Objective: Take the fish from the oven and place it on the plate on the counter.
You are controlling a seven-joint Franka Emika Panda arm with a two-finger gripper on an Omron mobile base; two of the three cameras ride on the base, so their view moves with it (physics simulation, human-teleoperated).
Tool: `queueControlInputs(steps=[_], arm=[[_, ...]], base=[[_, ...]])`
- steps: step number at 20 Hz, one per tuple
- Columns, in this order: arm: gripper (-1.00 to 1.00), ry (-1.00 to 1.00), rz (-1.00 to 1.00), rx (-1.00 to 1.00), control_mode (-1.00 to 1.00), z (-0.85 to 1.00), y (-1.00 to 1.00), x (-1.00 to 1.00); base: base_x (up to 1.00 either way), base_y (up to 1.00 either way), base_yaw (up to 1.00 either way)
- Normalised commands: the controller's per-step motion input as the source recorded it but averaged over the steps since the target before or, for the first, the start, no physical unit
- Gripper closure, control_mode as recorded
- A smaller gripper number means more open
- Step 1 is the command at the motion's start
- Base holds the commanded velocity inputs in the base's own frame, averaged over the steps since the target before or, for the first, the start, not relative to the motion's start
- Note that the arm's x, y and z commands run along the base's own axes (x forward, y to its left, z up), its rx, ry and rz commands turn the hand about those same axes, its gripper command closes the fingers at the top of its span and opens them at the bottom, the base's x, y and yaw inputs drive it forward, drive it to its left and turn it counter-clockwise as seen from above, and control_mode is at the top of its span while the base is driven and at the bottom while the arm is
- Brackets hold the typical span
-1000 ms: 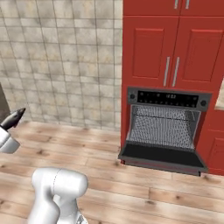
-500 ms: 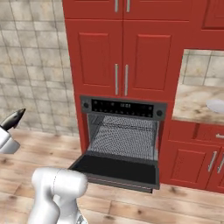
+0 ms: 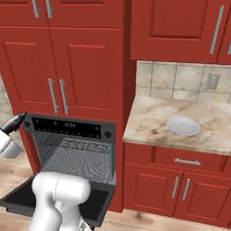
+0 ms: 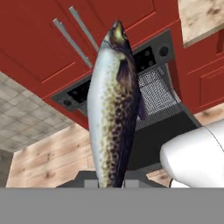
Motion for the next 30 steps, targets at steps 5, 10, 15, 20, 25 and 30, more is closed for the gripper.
queueControlInputs(steps=[5,10,15,20,25,30], arm=[[1.0,0.0,0.0,0.0,1.0,0.0,0.0,0.0],[1.0,0.0,0.0,0.0,1.0,0.0,0.0,0.0],[1.0,0.0,0.0,0.0,1.0,0.0,0.0,0.0],[1.0,0.0,0.0,0.0,1.0,0.0,0.0,0.0],[1.0,0.0,0.0,0.0,1.0,0.0,0.0,0.0],[1.0,0.0,0.0,0.0,1.0,0.0,0.0,0.0]], base=[[0.21,-1.0,-0.02],[0.02,-1.0,0.0],[0.07,-1.0,0.0],[0.5,-1.0,0.0],[1.0,-0.56,0.05],[0.89,0.17,0.0]])
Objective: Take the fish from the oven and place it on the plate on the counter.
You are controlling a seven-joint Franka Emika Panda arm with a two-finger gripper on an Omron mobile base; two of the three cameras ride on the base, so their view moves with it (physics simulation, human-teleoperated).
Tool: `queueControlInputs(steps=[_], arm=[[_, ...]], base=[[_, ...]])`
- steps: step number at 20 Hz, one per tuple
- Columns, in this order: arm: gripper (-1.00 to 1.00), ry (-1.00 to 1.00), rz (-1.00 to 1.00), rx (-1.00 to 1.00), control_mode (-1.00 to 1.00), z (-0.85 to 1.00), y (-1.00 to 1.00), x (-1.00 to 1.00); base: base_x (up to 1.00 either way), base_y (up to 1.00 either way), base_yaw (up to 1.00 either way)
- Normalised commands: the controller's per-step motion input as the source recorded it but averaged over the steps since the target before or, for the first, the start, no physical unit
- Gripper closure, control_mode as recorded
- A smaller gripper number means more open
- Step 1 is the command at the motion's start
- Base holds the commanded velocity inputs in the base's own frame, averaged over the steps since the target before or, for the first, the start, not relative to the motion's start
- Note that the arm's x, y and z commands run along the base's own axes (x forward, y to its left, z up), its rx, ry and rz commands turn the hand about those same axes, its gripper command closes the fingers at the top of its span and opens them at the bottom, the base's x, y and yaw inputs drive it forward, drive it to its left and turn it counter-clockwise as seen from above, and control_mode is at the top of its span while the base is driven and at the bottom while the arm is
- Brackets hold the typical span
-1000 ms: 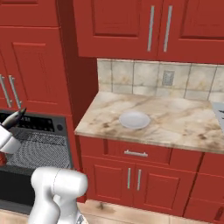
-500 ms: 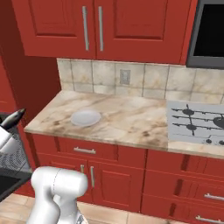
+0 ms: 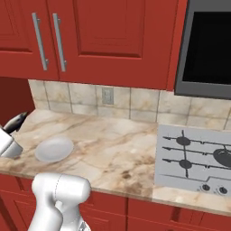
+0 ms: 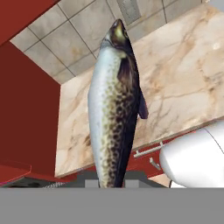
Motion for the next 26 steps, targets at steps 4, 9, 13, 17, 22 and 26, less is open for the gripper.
queueControlInputs(steps=[4,9,13,17,22,26], arm=[[1.0,0.0,0.0,0.0,1.0,0.0,0.0,0.0],[1.0,0.0,0.0,0.0,1.0,0.0,0.0,0.0],[1.0,0.0,0.0,0.0,1.0,0.0,0.0,0.0],[1.0,0.0,0.0,0.0,1.0,0.0,0.0,0.0],[1.0,0.0,0.0,0.0,1.0,0.0,0.0,0.0],[1.0,0.0,0.04,0.0,-1.0,-0.28,0.09,0.0]], base=[[0.61,0.19,0.08],[0.6,0.02,0.14],[0.49,0.19,0.11],[0.34,0.12,0.2],[0.21,0.01,0.13],[0.07,0.0,0.05]])
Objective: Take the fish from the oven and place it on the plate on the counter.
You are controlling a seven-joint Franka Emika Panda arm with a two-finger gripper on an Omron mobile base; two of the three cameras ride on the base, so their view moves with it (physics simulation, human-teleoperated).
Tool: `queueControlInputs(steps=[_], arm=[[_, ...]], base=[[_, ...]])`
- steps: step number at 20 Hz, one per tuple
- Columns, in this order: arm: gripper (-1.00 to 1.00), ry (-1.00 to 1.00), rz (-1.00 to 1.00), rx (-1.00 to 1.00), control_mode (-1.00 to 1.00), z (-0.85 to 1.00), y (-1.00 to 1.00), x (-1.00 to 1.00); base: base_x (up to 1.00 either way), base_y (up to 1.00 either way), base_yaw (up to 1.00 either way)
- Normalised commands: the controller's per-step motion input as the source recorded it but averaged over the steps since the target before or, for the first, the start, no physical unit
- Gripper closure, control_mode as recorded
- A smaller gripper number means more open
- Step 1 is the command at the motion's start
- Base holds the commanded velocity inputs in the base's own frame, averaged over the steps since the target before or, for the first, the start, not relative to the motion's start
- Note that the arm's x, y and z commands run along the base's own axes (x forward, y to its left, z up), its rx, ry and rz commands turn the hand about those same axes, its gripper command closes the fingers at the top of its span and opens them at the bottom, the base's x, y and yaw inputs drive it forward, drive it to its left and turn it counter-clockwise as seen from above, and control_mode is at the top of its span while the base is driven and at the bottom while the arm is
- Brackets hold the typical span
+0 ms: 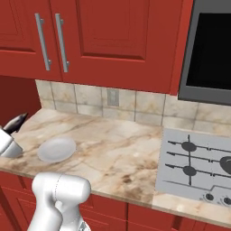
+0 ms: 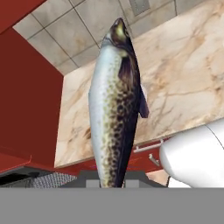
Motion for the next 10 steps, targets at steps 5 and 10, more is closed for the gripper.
queueControlInputs(steps=[5,10], arm=[[1.0,0.02,0.01,-0.02,-1.0,-0.72,0.26,0.0],[1.0,0.0,-0.01,-0.01,-1.0,-0.36,0.12,0.46]], base=[[0.0,0.0,0.0],[0.0,0.0,0.0]])
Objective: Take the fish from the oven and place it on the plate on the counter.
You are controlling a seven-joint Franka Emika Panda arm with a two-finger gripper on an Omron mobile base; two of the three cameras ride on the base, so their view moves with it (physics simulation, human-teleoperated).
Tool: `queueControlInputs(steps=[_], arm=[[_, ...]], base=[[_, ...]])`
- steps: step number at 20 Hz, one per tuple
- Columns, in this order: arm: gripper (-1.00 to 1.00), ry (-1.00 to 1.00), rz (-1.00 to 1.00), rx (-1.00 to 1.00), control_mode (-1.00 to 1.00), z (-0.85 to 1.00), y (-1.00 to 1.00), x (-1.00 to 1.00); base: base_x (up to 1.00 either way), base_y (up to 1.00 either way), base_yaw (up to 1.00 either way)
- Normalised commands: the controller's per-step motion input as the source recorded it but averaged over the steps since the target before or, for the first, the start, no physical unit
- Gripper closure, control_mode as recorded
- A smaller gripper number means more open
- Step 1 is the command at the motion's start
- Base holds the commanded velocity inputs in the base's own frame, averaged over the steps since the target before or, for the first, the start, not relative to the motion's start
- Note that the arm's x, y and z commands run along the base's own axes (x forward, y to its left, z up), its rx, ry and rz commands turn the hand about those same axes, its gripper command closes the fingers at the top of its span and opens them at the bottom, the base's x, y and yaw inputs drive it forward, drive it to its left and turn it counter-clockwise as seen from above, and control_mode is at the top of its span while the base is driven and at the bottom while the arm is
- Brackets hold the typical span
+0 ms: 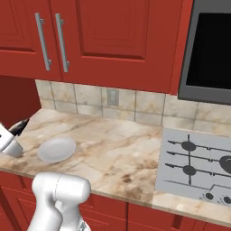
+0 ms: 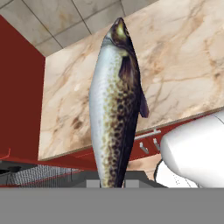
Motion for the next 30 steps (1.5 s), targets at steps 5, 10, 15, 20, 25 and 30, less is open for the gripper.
queueControlInputs(steps=[5,10,15,20,25,30], arm=[[1.0,0.0,0.0,0.0,-1.0,-0.6,0.16,0.55],[1.0,0.02,0.0,0.0,-1.0,-0.85,0.07,0.4],[1.0,0.0,0.0,0.0,-1.0,-0.81,0.09,0.51],[1.0,0.02,0.0,0.0,-1.0,-0.62,0.04,0.62],[1.0,0.06,0.0,-0.02,-1.0,-0.64,0.01,0.66],[1.0,0.13,0.0,-0.03,-1.0,-0.49,0.07,0.6]], base=[[0.0,0.0,0.0],[0.0,0.0,0.0],[0.0,0.0,0.0],[0.0,0.0,0.0],[0.0,0.0,0.0],[0.0,0.0,0.0]])
